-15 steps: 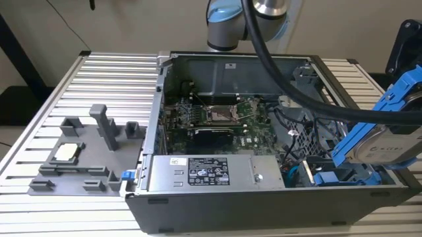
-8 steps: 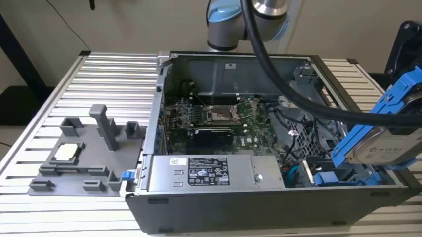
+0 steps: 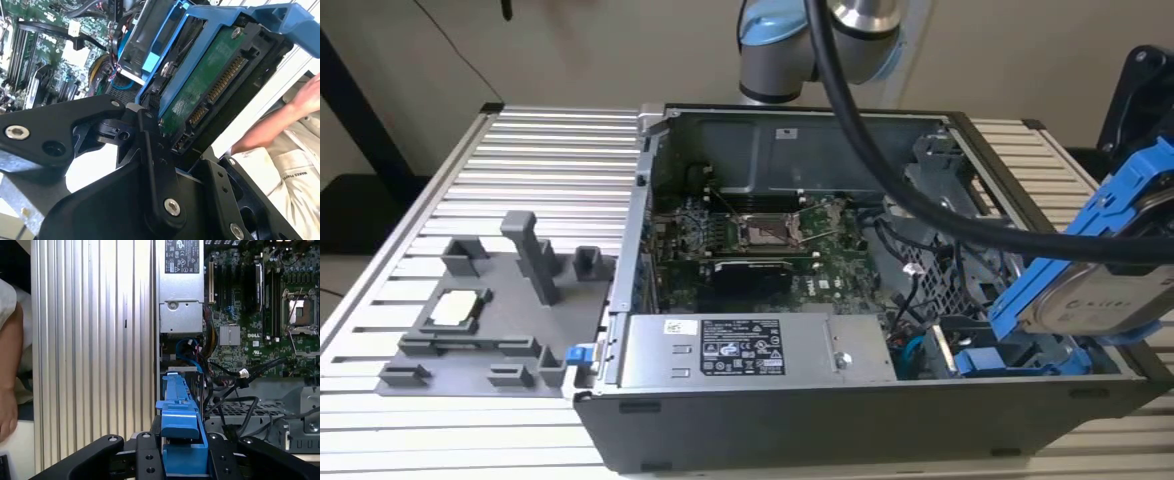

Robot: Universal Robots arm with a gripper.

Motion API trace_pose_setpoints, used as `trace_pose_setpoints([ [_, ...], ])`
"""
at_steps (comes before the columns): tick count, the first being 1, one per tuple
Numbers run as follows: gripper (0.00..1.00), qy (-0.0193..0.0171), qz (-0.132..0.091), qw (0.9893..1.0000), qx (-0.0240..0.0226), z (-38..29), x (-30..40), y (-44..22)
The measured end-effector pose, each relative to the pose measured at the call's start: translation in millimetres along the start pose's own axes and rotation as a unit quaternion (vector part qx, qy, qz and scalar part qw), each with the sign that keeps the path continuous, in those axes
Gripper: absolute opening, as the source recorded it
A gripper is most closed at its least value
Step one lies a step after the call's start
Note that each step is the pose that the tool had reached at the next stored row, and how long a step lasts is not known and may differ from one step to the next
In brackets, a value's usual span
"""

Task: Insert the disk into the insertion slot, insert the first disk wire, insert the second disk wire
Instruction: 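Insert the disk into the insertion slot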

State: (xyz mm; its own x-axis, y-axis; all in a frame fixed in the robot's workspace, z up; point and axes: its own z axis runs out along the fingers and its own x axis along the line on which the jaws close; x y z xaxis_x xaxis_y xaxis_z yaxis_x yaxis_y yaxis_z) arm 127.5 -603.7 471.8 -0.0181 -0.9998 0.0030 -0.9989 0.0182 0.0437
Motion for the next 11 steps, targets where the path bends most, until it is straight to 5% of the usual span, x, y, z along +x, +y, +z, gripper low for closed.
trace_pose_setpoints([
  [11, 0.33, 0.0, 0.0, 1.0, 0.0, 2.4, 0.0, -0.1],
])
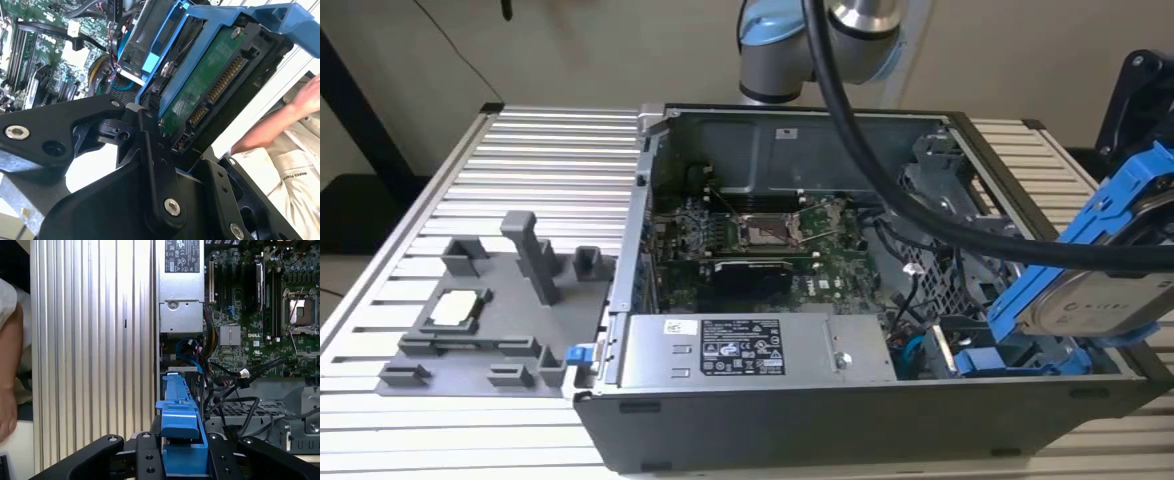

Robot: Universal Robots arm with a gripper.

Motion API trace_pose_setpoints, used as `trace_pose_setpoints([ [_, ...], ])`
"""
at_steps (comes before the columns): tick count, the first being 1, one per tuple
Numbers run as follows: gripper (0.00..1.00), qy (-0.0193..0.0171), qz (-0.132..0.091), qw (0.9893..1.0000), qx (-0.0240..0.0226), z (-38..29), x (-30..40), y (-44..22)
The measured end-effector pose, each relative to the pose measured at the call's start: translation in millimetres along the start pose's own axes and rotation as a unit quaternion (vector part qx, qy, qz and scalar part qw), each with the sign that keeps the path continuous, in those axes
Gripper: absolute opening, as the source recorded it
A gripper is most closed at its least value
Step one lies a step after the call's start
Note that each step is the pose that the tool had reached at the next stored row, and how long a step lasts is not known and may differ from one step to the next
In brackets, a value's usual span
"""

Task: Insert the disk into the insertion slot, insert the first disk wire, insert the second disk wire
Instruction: 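Insert the disk into the insertion slot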

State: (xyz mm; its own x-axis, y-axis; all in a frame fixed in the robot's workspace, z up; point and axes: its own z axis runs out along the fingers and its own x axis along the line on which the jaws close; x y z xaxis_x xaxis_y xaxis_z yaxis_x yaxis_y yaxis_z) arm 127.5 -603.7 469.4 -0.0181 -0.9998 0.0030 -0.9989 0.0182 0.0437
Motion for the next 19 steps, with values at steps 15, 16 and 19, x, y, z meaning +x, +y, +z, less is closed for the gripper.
trace_pose_setpoints([
  [15, 0.33, -0.0001, 0.0, 1.0, 0.0008, 1.4, -0.1, -0.2],
  [16, 0.33, -0.0001, 0.0, 1.0, 0.0012, 1.8, -0.1, -0.2],
  [19, 0.33, 0.0001, 0.0, 1.0, 0.0013, 7.0, -0.2, -0.4],
])
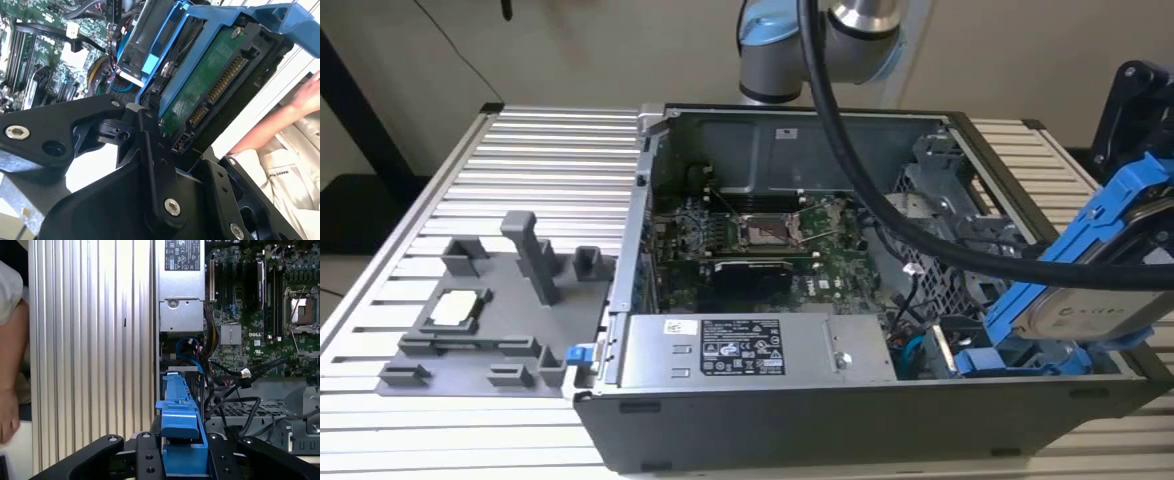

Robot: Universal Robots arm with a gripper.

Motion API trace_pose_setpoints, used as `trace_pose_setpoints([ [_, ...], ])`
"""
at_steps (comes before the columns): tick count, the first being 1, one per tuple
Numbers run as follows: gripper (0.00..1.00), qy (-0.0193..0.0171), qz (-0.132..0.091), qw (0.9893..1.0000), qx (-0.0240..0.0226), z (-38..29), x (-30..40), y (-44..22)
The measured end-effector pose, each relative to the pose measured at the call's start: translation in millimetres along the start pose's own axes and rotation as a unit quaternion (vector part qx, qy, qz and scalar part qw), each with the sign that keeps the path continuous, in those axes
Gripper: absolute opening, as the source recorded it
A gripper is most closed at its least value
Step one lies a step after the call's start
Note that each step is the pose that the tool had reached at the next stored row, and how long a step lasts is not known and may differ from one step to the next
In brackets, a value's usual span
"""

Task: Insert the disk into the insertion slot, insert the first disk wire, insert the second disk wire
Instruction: 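Insert the disk into the insertion slot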

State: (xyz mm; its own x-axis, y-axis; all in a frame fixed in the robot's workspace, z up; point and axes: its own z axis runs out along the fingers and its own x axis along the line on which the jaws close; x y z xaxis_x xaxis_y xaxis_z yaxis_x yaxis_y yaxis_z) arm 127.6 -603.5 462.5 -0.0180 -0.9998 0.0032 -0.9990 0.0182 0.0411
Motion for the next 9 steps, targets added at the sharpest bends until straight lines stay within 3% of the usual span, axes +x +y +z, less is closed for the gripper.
trace_pose_setpoints([
  [4, 0.33, -0.0002, 0.0, 1.0, 0.0017, 7.6, -0.3, 4.3],
  [6, 0.33, -0.0001, 0.0, 1.0, 0.0047, 11.4, -1.1, 12.8],
  [9, 0.33, -0.0002, -0.002, 0.9999, 0.0103, 16.4, -3.6, 15.5],
])
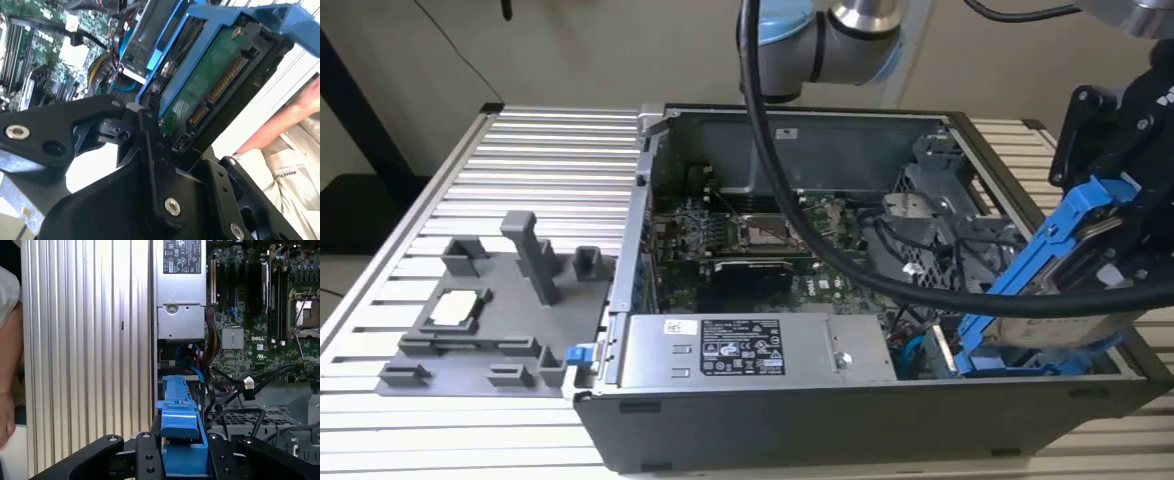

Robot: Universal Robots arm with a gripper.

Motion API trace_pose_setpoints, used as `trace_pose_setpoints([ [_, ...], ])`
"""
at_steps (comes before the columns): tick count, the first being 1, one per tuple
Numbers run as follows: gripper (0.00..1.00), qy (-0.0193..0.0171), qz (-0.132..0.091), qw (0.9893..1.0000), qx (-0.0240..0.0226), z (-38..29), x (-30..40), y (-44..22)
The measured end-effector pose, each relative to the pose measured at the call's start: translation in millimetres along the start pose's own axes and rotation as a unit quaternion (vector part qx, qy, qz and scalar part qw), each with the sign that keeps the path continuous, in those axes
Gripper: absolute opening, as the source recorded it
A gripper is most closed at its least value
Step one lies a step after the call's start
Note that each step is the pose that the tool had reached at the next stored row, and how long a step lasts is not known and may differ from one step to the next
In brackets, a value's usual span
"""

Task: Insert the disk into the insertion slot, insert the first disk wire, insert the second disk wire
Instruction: 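Insert the disk into the insertion slot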

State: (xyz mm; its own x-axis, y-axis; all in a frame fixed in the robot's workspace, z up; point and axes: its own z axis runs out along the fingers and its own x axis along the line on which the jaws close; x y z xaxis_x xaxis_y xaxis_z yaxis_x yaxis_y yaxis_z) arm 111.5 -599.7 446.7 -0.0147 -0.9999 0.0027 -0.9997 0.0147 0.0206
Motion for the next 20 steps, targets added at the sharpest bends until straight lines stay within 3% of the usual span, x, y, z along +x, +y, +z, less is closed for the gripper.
trace_pose_setpoints([
  [3, 0.33, 0.0001, -0.007, 1.0, 0.0028, 5.1, -4.0, -0.1],
  [6, 0.33, -0.0001, -0.009, 1.0, 0.0029, 8.8, -9.7, -0.1],
  [11, 0.33, -0.0004, -0.015, 0.9999, 0.003, 15.4, -13.4, -1.4],
  [20, 0.33, -0.0004, -0.019, 0.9998, 0.003, 19.5, -24.0, -6.5],
])
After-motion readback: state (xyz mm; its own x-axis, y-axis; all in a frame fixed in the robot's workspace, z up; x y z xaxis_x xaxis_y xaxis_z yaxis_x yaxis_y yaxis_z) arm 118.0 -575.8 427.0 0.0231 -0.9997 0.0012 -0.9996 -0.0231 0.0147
